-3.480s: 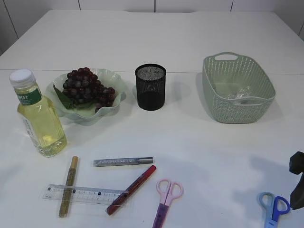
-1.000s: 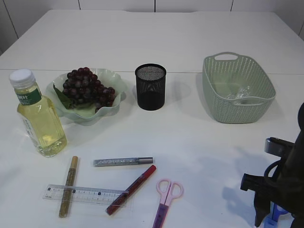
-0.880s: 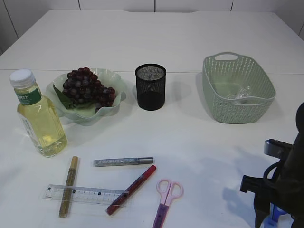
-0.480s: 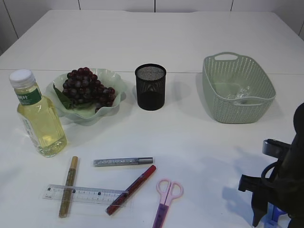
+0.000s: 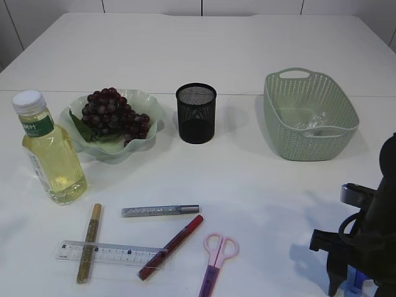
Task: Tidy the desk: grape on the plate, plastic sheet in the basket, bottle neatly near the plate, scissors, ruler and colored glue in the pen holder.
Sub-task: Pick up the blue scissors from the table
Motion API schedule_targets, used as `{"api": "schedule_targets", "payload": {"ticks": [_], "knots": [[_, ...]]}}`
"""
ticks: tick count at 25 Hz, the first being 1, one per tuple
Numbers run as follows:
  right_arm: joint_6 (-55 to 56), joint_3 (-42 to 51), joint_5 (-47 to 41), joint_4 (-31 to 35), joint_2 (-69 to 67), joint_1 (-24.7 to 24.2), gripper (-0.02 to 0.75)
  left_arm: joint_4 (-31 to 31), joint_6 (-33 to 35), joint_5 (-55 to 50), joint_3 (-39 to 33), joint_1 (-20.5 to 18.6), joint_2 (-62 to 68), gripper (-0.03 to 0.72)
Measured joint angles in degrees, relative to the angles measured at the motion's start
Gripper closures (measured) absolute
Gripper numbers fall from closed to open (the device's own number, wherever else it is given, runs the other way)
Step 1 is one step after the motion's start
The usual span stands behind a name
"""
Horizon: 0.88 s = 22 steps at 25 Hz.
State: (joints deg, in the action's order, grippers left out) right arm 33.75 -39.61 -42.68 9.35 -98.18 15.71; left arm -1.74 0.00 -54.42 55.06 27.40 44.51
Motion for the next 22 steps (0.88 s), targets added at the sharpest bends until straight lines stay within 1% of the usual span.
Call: {"api": "schedule_targets", "payload": {"ticks": [22], "knots": [[0.0,0.0,0.82,0.0,0.0,0.0,0.251,0.0,0.0,-0.04,0.0,0.0,0.0,0.247]]}}
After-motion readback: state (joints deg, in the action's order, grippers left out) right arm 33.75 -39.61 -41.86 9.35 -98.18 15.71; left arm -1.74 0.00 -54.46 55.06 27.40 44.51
